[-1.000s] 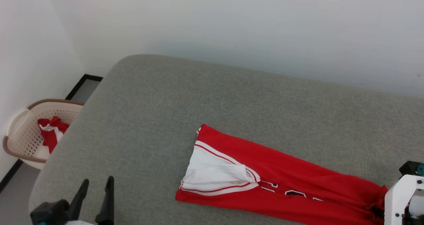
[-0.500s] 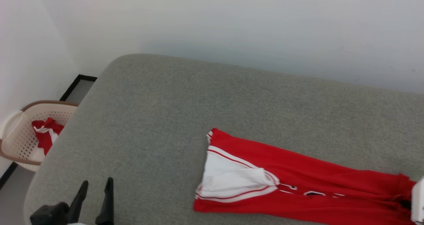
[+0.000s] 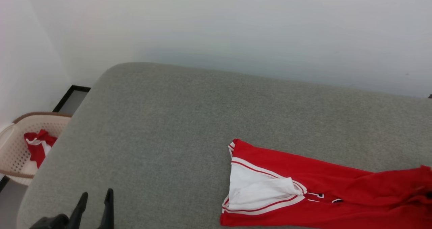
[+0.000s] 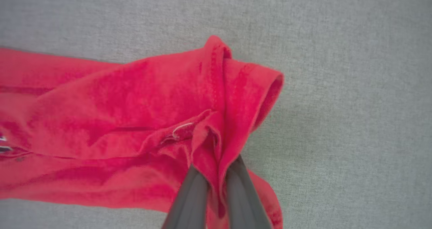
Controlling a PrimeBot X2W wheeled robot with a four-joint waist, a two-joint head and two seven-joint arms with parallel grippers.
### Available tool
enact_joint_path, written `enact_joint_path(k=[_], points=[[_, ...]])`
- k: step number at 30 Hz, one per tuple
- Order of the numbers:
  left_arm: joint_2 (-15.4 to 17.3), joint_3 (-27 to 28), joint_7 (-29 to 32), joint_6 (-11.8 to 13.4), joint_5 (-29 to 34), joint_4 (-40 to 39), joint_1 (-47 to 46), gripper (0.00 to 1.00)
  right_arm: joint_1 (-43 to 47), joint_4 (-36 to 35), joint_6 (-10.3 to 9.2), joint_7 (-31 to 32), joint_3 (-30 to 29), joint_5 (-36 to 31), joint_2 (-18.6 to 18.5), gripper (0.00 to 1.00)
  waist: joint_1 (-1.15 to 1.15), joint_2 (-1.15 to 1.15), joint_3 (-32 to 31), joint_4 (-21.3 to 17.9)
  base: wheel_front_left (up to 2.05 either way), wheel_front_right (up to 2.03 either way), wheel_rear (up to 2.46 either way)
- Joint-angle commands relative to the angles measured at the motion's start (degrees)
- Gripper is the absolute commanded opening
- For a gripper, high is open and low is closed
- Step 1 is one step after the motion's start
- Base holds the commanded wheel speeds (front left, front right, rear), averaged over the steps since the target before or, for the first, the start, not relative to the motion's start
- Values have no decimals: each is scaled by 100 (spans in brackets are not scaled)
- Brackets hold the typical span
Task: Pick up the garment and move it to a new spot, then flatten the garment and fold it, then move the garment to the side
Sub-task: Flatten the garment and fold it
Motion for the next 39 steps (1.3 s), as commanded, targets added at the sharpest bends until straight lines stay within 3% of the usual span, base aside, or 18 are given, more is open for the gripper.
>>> enact_joint_path(k=[1,10,19,30,39], points=[[-29,19,-2,-12,-1,10,95,100,-7,-141,-8,17,99,68,42,0,0,0,-66,-67,0,0,0],[-53,62,-1,26,5,12,259,100,107,-1142,-7,194,319,598,515,0,0,0,-272,-186,0,0,0],[-183,-9,-1,-37,126,72,164,100,62,-1638,-7,183,469,368,1355,0,0,0,-360,-31,0,0,0],[-361,-281,16,-200,211,325,-241,100,-186,-1293,-7,-131,645,-51,2448,0,0,0,-337,455,0,0,0],[-479,-427,17,-339,249,562,-489,100,-416,-653,-7,-466,811,-229,2905,0,0,0,-286,774,0,0,0]])
